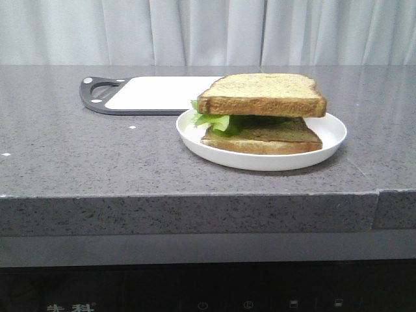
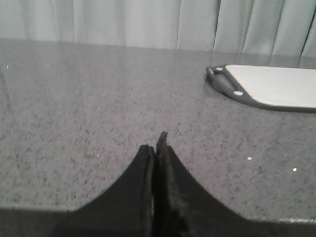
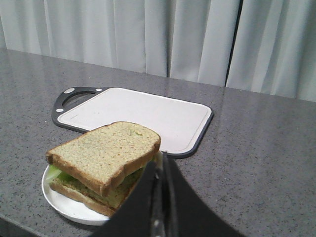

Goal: Left arm grabs bread, right arm adds lettuce

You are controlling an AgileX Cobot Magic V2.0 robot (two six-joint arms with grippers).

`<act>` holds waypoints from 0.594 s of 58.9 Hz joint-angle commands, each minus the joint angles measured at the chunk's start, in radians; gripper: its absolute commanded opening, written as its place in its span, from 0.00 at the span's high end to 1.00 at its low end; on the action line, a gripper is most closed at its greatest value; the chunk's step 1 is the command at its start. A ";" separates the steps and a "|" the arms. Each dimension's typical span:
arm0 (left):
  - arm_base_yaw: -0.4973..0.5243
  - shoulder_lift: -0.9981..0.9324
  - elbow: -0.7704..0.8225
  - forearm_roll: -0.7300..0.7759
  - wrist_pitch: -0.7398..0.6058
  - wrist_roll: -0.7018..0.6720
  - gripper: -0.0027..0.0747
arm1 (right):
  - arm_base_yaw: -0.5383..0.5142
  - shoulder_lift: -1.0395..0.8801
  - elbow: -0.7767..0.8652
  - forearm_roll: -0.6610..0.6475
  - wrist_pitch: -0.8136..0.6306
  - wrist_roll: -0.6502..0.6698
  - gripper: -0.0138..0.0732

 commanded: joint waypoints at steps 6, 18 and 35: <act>0.022 -0.020 0.006 -0.031 -0.077 -0.010 0.99 | -0.006 0.007 -0.026 0.012 -0.076 -0.001 0.91; 0.012 -0.020 0.006 -0.031 -0.080 -0.010 0.99 | -0.006 0.007 -0.026 0.012 -0.076 -0.001 0.91; 0.012 -0.020 0.006 -0.031 -0.080 -0.010 0.99 | -0.006 0.007 -0.026 0.012 -0.074 -0.001 0.91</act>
